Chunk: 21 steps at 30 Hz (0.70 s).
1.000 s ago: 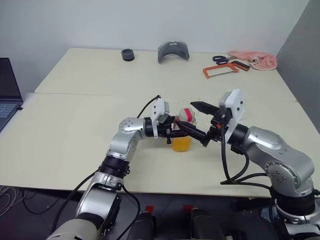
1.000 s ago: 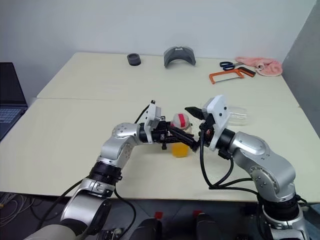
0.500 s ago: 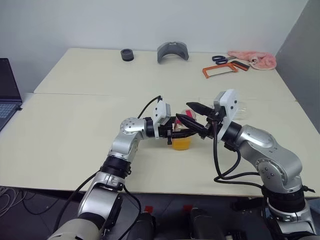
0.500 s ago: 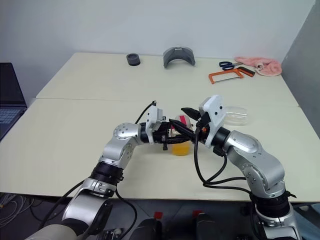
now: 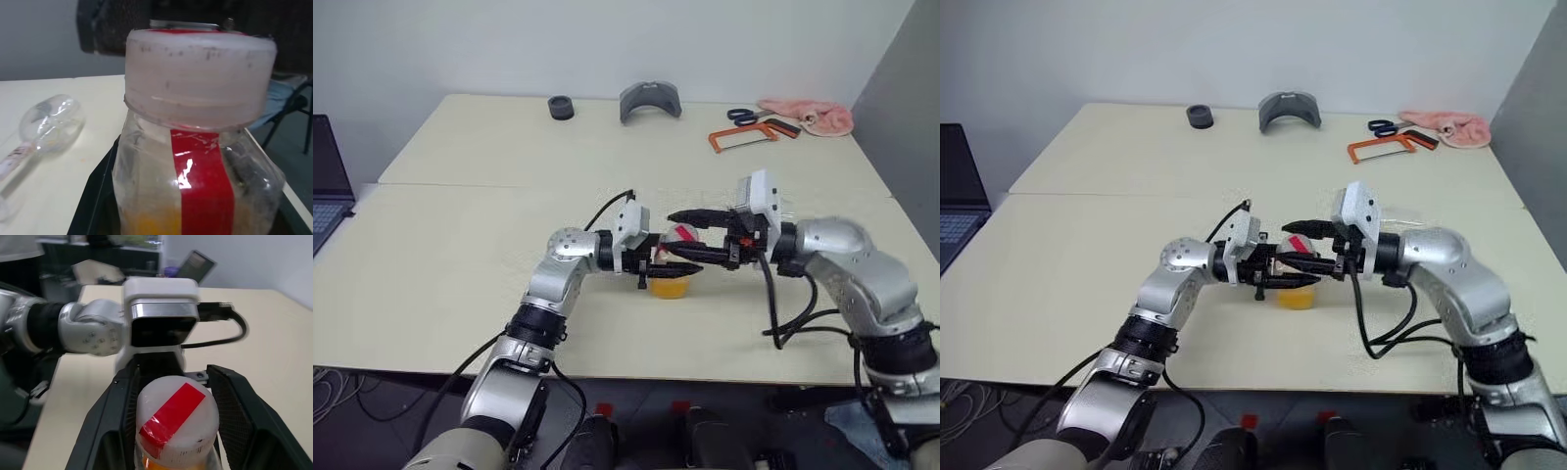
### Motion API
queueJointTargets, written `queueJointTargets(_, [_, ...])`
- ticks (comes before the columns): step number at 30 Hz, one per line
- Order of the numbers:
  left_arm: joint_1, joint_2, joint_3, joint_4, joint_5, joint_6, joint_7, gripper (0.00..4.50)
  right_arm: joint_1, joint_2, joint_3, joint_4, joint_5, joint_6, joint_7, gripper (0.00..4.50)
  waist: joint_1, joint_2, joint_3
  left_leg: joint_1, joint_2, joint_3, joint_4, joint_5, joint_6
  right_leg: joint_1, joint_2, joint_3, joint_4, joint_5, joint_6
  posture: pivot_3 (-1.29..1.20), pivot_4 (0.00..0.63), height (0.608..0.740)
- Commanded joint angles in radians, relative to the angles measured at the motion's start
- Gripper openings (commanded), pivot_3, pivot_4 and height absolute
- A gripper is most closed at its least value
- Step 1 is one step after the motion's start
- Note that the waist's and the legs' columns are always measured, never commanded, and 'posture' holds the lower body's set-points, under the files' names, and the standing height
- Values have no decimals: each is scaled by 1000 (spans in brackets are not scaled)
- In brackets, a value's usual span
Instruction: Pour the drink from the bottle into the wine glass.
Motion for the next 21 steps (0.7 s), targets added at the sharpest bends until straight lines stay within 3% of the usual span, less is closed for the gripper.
queueJointTargets(1, [-22, 5, 27, -42, -38, 7, -3, 1747, -19, -23, -3, 34, -27, -14, 59, 1853, 0, 0, 0, 0, 0, 0, 0, 0, 0, 0, 0, 0, 0, 0, 0, 0, 150, 740])
queueJointTargets(5, [-12, -12, 45, -43, -35, 0, 48, 1743, 30, -7, -64, -27, -3, 40, -45, 1853, 4, 0, 0, -1, 2, -2, 0, 0, 0, 0, -2, 0, 0, 0, 0, 0, 150, 740])
queueJointTargets(12, [11, -43, 56, -45, -22, -31, 119, 1734, 150, 109, -257, -254, 99, 146, -373, 4267, 5, 0, 0, -2, 2, -7, 1, 0, 0, -1, -3, 0, 0, 0, 0, 0, 150, 740])
queueJointTargets(15, [10, -58, 60, -35, -22, -37, 140, 1734, 220, 182, -255, -381, 128, 197, -514, 4280, 4, 0, 0, -2, 2, -8, 0, 0, 0, -1, -3, -1, 0, 0, 0, 0, 150, 740])
queueJointTargets(21, [-20, -84, 75, 23, -8, -84, 183, 1734, 295, 271, -150, -474, 12, 214, -704, 4280, 3, 0, 0, -2, 1, -8, 1, 0, 0, -1, -3, 0, 1, 0, 0, 0, 150, 740])
